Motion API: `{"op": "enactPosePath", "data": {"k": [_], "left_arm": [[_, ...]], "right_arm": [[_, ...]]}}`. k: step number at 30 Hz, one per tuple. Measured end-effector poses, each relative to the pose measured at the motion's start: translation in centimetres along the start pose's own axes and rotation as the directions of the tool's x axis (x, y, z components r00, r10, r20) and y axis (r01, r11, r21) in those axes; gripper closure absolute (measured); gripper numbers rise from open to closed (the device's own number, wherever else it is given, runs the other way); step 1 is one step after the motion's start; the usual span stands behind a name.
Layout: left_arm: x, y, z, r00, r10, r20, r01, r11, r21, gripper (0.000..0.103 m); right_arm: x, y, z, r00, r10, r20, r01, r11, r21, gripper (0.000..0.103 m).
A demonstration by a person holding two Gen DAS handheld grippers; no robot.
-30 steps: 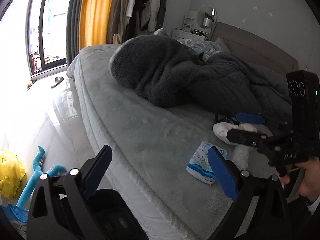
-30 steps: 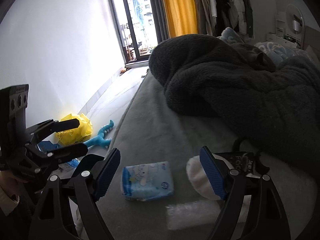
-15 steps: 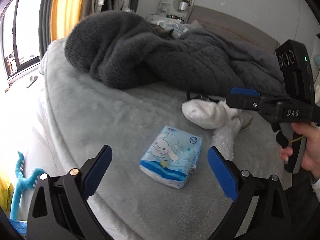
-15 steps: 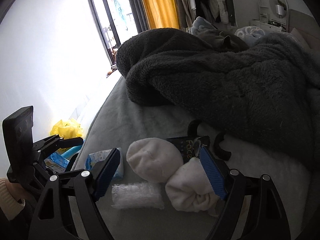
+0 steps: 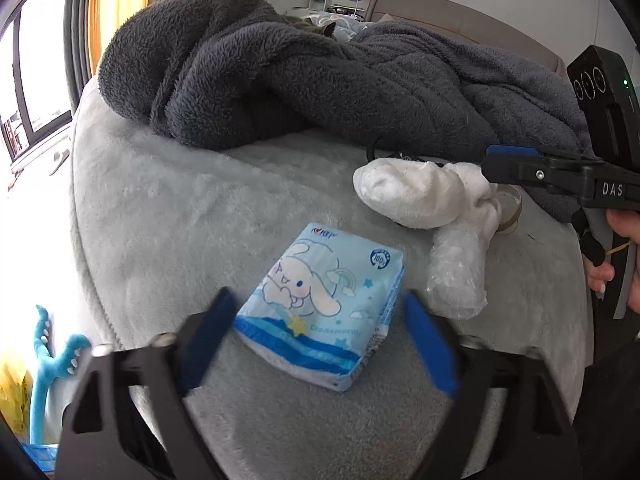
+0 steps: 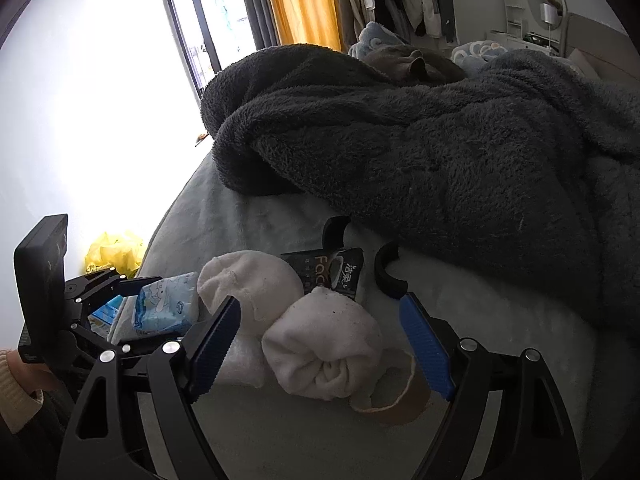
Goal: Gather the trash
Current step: 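Grasp the blue cartoon tissue packet with the left tool while the right grasps a white sock, then carry the tissue packet and white sock over the black bin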
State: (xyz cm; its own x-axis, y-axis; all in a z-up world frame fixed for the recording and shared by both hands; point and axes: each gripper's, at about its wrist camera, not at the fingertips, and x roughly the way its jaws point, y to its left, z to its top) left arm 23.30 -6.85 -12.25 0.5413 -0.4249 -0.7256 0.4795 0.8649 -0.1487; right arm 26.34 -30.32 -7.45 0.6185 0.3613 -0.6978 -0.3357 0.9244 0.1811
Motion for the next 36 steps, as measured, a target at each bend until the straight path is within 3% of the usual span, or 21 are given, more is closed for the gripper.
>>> {"op": "enactPosePath", "data": {"k": [6, 13, 18, 26, 36], "left_arm": [[-0.2, -0.1, 0.4, 1.000, -0.027, 0.010, 0.027, 0.999, -0.018, 0.037], [-1.9, 0.5, 1.0, 0.997, -0.032, 0.066, 0.035, 0.998, -0.054, 0.038], [-3.2, 1.2, 1.5, 0.994, -0.014, 0.105, 0.023, 0.996, -0.092, 0.038], [-4.8, 3.7, 1.4, 0.991, 0.046, 0.123, -0.024, 0.985, -0.173, 0.038], [-6.7, 7.4, 0.5, 0.986, 0.126, 0.113, -0.094, 0.963, -0.254, 0.038]], "right_arm": [[0.7, -0.5, -0.5, 0.999, -0.006, -0.053, 0.007, 1.000, 0.011, 0.040], [1.4, -0.2, -0.5, 0.995, -0.013, -0.094, 0.014, 1.000, 0.006, 0.056], [1.5, -0.2, -0.3, 0.994, -0.021, -0.104, 0.021, 1.000, 0.004, 0.076], [0.8, 0.2, 1.1, 0.997, -0.068, -0.038, 0.069, 0.998, 0.014, 0.080], [-0.7, 1.9, 3.8, 0.984, -0.132, 0.117, 0.130, 0.991, 0.029, 0.080]]}}
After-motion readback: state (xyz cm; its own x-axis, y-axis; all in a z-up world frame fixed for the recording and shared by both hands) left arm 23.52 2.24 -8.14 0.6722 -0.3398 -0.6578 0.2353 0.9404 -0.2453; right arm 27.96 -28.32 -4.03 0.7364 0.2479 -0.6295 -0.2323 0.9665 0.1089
